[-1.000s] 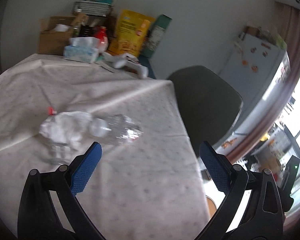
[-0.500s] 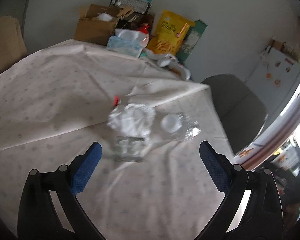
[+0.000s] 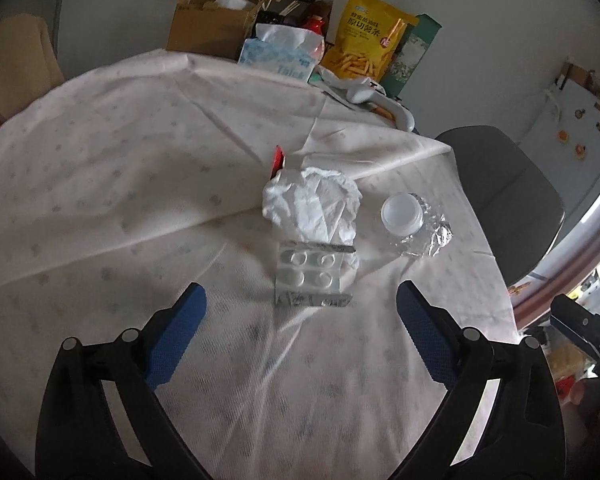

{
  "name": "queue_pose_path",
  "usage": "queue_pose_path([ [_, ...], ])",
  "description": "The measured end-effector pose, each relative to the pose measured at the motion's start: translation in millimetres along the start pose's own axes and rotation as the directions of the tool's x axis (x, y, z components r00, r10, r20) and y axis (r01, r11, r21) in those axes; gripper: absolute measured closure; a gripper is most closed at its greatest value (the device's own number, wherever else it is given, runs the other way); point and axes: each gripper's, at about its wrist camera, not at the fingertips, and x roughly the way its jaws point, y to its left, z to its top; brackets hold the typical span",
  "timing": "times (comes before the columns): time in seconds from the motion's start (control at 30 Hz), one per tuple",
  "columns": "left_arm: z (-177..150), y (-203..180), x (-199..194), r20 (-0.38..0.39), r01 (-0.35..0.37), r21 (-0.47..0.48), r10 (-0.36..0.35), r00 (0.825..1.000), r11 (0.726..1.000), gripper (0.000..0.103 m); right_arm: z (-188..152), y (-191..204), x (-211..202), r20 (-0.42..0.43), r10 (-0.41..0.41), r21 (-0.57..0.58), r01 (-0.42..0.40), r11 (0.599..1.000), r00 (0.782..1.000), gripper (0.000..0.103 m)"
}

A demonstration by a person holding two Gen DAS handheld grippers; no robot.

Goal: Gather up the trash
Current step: 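Close the left tool on the white blister pack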

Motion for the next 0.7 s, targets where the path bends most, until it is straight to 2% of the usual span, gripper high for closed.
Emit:
queue_pose_path([
  [0.07,1,-4,5,-0.015,-0.012,0.013,0.012,1.000,1.000,0.016,1,5,2,-0.004,0.009,-0.010,-0.009,1.000,1.000,0.008],
  [0.1,1,-5,8,-0.024,-0.010,0.016,0.010,1.000,1.000,0.023,1,8,3,-0.003,0.009,-0.014,-0.010,1.000,1.000,0.008],
  [0.17,2,-8,11,-0.032,-0.030,0.028,0.031,0.999,0.999,0.042,4,12,5,-0.002,0.007,-0.026,-0.007,1.000,1.000,0.008],
  [0.2,2,-8,12,-0.034,-0.037,0.028,0.038,0.999,0.999,0.061,4,15,6,-0.003,0.006,-0.033,-0.007,0.999,1.000,0.008],
  [0.3,4,-3,7,-0.025,-0.021,0.015,0.021,0.999,1.000,0.062,8,28,10,-0.010,0.012,-0.075,-0.012,0.997,1.000,0.008],
  [0.47,12,14,-22,0.050,-0.018,-0.035,0.020,0.999,0.999,0.062,12,65,20,-0.017,-0.001,-0.201,-0.002,0.980,1.000,0.008],
  [0.7,22,37,-45,0.107,-0.018,-0.095,0.028,0.994,0.995,0.062,19,125,49,-0.033,-0.057,-0.398,0.039,0.916,0.998,0.014],
])
